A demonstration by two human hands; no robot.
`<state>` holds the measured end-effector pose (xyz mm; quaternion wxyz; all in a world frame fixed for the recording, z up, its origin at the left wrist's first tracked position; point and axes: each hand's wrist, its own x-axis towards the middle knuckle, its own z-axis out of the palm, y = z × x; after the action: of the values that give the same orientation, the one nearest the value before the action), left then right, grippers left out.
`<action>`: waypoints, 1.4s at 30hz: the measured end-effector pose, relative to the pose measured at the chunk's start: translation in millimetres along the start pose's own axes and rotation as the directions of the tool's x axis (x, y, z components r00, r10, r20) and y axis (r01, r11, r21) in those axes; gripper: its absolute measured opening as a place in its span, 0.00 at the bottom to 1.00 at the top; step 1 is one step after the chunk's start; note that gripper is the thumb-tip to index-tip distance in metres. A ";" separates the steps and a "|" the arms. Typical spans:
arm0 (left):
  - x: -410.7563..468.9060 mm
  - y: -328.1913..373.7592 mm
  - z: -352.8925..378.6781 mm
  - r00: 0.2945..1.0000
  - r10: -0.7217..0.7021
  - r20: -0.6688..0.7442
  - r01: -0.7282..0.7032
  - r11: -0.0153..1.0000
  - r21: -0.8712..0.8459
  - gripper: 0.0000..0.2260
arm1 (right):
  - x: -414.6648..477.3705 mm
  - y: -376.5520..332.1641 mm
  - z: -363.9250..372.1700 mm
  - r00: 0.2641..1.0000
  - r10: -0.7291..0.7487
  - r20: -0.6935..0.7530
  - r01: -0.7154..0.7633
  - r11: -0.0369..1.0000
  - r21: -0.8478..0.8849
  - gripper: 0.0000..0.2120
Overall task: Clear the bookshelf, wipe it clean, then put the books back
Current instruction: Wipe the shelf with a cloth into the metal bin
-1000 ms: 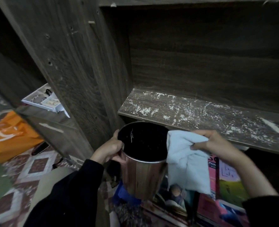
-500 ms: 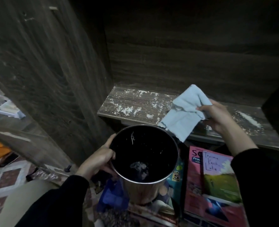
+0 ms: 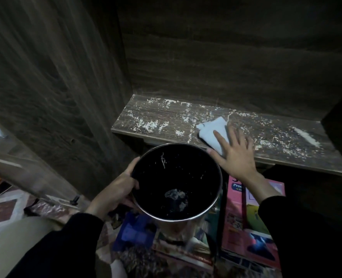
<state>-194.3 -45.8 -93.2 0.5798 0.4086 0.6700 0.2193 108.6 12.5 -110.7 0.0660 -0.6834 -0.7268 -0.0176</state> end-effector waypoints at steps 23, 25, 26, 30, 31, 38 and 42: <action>21.2 -39.3 15.2 0.934 0.205 -0.292 -0.062 0.900 0.432 0.11 | 20.8 -4.0 -2.8 0.999 -0.021 0.036 0.018 0.995 0.094 0.23; 25.1 -42.9 14.0 0.920 0.221 -0.323 -0.076 0.910 0.408 0.15 | 20.7 -4.0 -2.2 0.999 -0.018 0.034 0.014 0.995 0.099 0.23; 25.8 -43.5 13.4 0.929 0.196 -0.315 -0.067 0.924 0.376 0.16 | 20.7 -4.2 -2.1 0.999 -0.016 0.033 0.013 0.995 0.103 0.23; 28.5 -42.9 20.2 0.976 0.077 -0.203 -0.096 0.992 -0.086 0.11 | 19.5 -5.1 -2.1 0.999 -0.008 0.032 0.004 0.993 0.120 0.23; 31.2 -43.0 22.3 0.975 0.114 -0.192 -0.150 0.971 -0.188 0.12 | 18.9 -5.1 -2.2 0.999 -0.004 0.033 0.000 0.992 0.123 0.23; 34.8 -46.5 26.0 0.937 0.303 -0.176 -0.340 0.909 -0.241 0.30 | 15.9 -3.6 2.5 0.999 -0.016 0.032 0.013 0.996 0.085 0.26; 39.2 -46.3 25.6 0.889 0.404 -0.215 -0.393 0.915 0.092 0.26 | 16.1 -4.0 3.5 0.999 -0.018 0.041 0.015 0.998 0.067 0.26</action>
<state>-183.1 -45.5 -158.1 0.4319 0.5223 0.6390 0.3638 103.4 28.5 -111.9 0.0734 -0.6749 -0.7339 0.0204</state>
